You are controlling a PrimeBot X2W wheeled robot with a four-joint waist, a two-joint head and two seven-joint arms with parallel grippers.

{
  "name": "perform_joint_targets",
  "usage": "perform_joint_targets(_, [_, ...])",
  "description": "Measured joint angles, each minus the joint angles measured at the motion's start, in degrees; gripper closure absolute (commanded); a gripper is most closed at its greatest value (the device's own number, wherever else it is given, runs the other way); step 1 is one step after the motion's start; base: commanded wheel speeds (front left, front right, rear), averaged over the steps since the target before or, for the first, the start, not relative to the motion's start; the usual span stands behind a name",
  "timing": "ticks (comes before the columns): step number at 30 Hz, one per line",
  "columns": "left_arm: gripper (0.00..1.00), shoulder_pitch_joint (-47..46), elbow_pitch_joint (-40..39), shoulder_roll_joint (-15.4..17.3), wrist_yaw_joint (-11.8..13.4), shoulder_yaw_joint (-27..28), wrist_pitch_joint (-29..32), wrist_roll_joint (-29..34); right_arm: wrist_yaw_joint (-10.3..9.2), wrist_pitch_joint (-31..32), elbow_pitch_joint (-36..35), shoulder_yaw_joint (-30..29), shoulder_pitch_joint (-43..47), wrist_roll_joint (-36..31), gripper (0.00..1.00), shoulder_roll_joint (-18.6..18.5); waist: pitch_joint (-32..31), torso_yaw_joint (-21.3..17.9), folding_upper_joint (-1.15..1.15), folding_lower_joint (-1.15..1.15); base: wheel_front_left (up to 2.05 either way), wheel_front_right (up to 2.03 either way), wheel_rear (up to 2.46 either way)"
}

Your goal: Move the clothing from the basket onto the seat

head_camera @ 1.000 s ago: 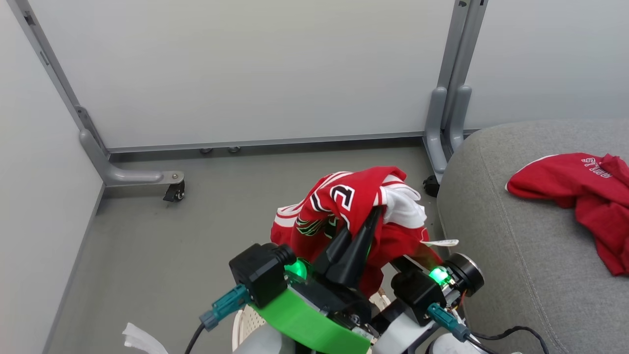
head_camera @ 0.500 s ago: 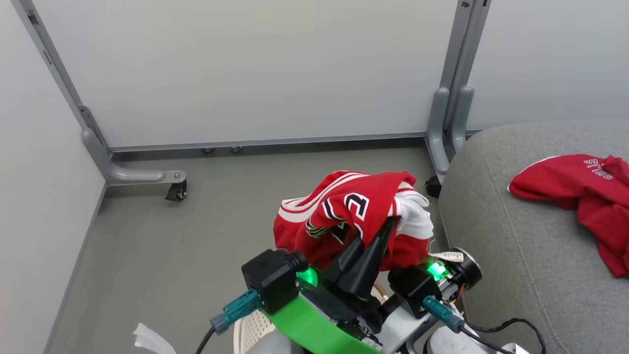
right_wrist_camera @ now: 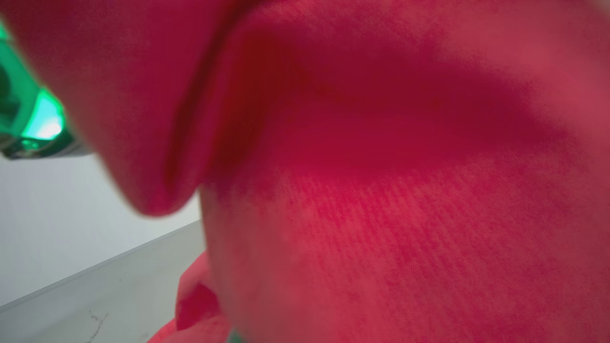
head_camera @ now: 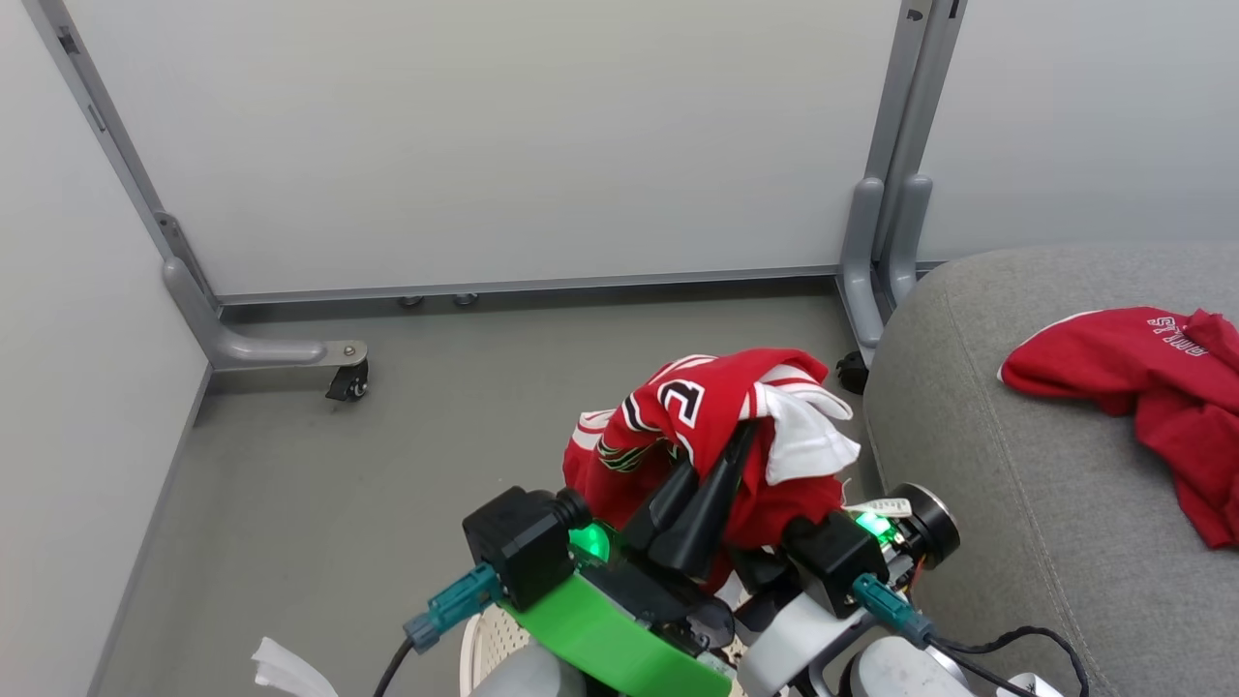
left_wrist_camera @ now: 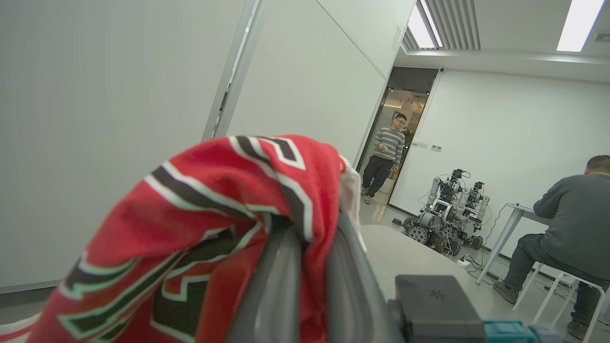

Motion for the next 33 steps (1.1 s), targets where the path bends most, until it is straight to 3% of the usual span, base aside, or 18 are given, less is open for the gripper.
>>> perform_joint_targets(24, [1.0,2.0,4.2,0.0,-1.2,3.1,0.0,1.1,0.0,0.0,-4.5,-4.9,2.1,3.9,1.0,0.0,-0.6,-1.1,0.0,0.0,0.0,0.0,0.0])
perform_joint_targets(26, [0.15,2.0,4.6,0.0,-1.3,3.0,0.0,1.5,0.0,0.0,-4.6,-5.1,2.1,4.1,1.0,0.0,-0.6,-1.1,0.0,0.0,0.0,0.0,0.0])
perform_joint_targets(27, [0.0,2.0,4.7,0.0,-1.4,3.0,0.0,1.5,0.0,0.0,-4.7,-5.3,2.1,4.1,1.0,0.0,-0.5,-1.1,0.0,0.0,0.0,0.0,0.0])
perform_joint_targets(33, [0.0,1.9,5.6,0.0,-1.4,4.4,0.0,2.0,0.0,0.0,-6.0,-7.0,1.9,2.9,1.0,0.0,-0.3,-0.8,0.0,0.0,0.0,0.0,0.0])
